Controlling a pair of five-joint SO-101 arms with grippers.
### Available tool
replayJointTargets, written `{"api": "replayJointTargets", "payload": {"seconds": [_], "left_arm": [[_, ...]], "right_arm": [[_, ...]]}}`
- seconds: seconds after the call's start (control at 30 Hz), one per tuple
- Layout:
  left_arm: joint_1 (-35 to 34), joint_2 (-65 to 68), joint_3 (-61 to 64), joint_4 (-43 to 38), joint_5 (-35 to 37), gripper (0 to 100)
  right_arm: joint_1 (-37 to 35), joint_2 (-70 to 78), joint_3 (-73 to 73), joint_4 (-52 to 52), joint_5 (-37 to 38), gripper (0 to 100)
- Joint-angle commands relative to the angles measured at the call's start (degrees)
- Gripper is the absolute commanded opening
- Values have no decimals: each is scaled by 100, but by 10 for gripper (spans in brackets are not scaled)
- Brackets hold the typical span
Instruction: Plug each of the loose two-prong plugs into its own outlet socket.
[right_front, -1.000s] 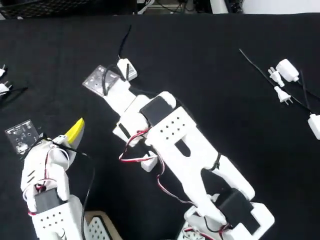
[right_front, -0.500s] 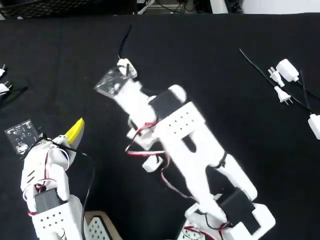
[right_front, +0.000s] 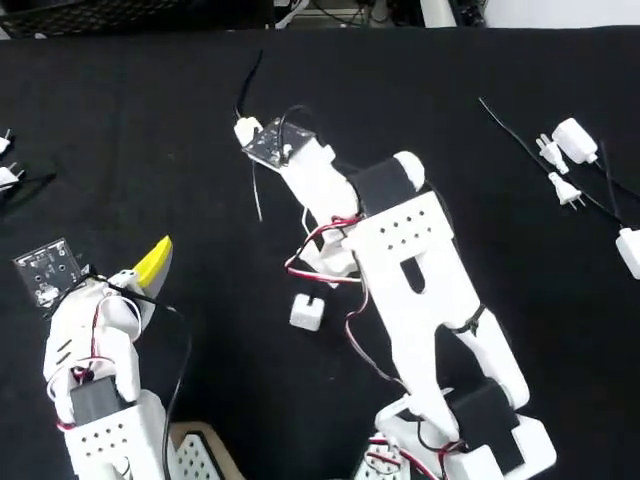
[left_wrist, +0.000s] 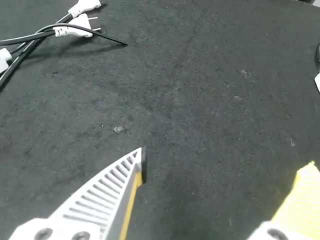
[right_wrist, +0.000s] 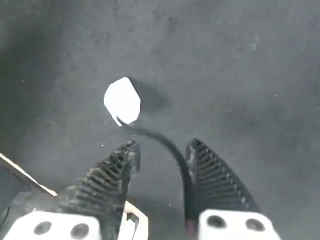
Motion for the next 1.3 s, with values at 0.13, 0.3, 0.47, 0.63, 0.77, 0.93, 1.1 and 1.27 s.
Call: {"api": "replayJointTargets", "payload": {"seconds": [0.13, 0.3, 0.47, 0.63, 0.77, 0.93, 1.1, 1.27], "left_arm": [[75, -53, 75, -123, -26, 443], [75, -53, 75, -123, -26, 443], [75, -53, 75, -123, -26, 443], [75, -53, 75, -123, -26, 443], [75, -53, 75, -123, -26, 443], [75, -53, 75, -123, -26, 443], [75, -53, 75, -123, -26, 443], [75, -53, 75, -123, -26, 443]], "right_arm": [[44, -207, -409, 132, 44, 162], [193, -215, -1490, 105, 44, 163], [466, 57, -1930, 26, 53, 163], [633, 1200, -1095, -26, 35, 163], [413, 2220, -796, -536, -18, 163], [-79, 2993, -857, -1134, -747, 164], [-580, 3266, -884, -1231, -1415, 236], [-905, 3187, -848, -1055, -1468, 254]]}}
